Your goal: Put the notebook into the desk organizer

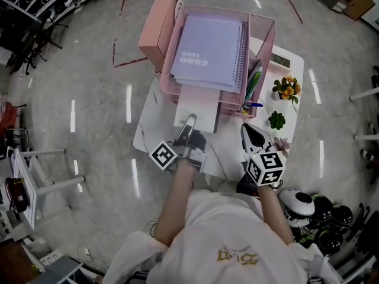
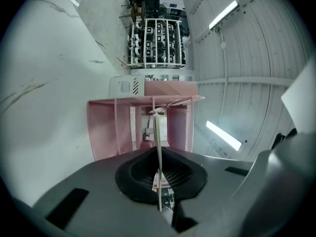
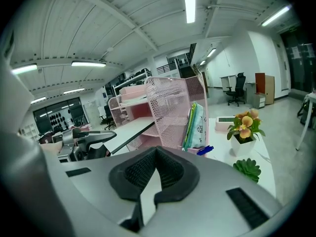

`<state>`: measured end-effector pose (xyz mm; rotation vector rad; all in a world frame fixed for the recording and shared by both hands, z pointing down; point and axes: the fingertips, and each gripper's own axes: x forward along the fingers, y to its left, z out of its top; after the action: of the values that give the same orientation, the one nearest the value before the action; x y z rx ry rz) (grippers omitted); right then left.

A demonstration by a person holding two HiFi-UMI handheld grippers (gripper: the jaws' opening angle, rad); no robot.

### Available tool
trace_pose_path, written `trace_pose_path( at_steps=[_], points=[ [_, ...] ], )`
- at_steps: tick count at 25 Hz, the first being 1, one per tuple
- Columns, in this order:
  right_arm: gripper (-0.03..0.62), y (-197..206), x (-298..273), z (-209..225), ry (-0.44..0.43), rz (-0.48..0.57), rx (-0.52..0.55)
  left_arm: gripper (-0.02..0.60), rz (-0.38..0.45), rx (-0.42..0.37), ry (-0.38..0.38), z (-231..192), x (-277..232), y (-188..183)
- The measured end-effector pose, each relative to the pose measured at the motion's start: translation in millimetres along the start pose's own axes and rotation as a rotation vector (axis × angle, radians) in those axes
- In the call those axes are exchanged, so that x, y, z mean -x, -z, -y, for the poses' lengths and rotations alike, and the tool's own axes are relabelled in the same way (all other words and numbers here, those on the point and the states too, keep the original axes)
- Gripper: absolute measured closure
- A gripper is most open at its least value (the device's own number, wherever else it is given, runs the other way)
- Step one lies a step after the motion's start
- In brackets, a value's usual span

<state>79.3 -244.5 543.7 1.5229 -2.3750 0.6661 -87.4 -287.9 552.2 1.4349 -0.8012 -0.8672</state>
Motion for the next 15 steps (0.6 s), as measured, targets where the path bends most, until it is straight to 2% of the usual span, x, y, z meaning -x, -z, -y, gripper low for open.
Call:
trace_pose_path(
  at_steps=[15],
  points=[
    [0.585,3.9,-11.9,15.7,0.009,-0.024,-0.015,0.555,-0.001,-0.001,-0.001,-4.1,-32.8,-7.9]
  ],
)
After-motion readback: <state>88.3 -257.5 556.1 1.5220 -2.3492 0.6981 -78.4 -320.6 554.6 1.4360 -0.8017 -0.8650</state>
